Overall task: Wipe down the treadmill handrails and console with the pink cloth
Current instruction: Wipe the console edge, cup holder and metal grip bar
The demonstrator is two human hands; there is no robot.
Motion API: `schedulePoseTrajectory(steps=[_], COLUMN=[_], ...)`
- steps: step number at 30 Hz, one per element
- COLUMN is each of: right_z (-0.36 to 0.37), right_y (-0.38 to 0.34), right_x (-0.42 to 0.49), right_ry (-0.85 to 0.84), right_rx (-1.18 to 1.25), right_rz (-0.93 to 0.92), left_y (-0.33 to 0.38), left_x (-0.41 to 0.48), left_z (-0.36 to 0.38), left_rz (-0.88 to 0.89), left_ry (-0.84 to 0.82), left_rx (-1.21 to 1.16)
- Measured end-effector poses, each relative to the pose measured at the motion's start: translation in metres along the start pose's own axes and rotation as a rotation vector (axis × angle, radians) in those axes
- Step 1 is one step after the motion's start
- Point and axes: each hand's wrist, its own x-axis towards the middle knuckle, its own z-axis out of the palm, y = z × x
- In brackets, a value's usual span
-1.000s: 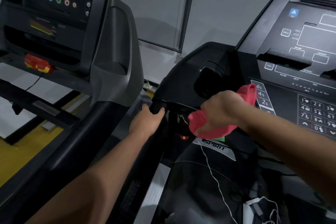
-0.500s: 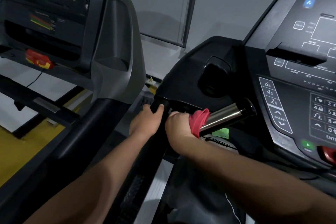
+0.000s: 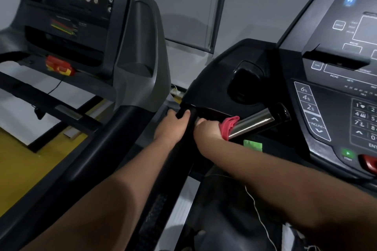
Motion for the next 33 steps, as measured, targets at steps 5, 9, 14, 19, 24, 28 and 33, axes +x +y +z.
schedulePoseTrajectory(steps=[5,9,14,19,24,28,33], right_z=[0.003,0.019,0.041,0.056,0.055,0.05,0.041], right_y=[0.026,0.059,0.099,0.119,0.105,0.088,0.047], right_x=[-0.033,-0.053,-0.071,-0.082,-0.081,-0.074,-0.059], right_ry=[0.115,0.391,0.747,1.054,1.119,1.335,1.312], right_rx=[-0.004,0.063,0.065,0.432,1.631,2.119,2.376], right_rz=[-0.085,-0.143,0.008,0.225,0.651,0.963,1.137], left_y=[-0.001,-0.004,-0.002,-0.002,-0.002,-0.001,-0.001], left_x=[-0.001,0.0,-0.004,-0.005,-0.006,-0.004,-0.003], left_z=[-0.001,-0.002,0.002,0.003,0.003,0.005,0.006], left_rz=[0.006,0.009,0.018,0.03,0.024,0.022,0.024], left_ry=[0.004,0.005,0.019,-0.001,-0.014,0.002,0.004], left_rx=[0.021,0.022,0.097,0.11,0.099,0.108,0.142])
